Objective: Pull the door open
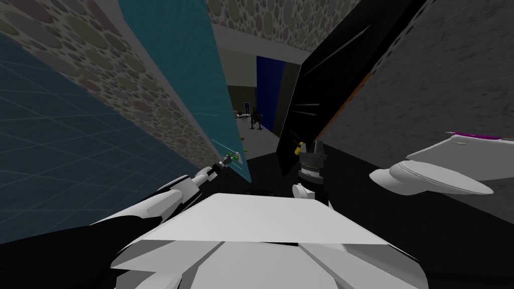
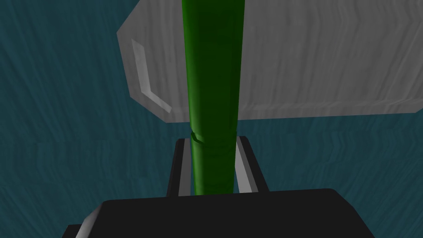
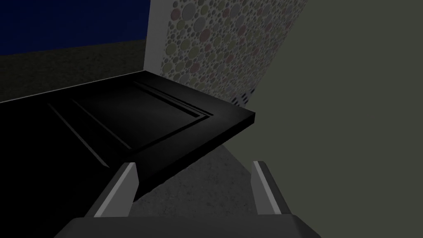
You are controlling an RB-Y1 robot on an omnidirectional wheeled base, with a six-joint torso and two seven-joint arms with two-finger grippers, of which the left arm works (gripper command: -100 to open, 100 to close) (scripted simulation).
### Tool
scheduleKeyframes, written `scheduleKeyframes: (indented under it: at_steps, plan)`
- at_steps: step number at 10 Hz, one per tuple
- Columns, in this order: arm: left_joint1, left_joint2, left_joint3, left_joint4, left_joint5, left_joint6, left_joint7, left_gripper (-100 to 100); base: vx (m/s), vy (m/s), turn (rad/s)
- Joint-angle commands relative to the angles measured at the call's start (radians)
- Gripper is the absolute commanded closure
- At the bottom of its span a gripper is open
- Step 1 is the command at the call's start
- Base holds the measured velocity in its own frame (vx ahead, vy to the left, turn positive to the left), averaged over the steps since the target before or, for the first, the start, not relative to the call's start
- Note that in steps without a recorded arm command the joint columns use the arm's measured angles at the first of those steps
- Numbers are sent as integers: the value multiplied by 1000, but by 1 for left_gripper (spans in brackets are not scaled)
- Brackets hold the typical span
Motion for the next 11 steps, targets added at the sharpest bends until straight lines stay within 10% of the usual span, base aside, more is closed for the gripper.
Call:
scheduleKeyframes:
  at_steps: [1,11]
  plan:
    - [5,5,-4,8,3,-15,3,100,-181,162,-166]
    - [21,24,-21,29,13,-69,10,100,-149,147,-160]
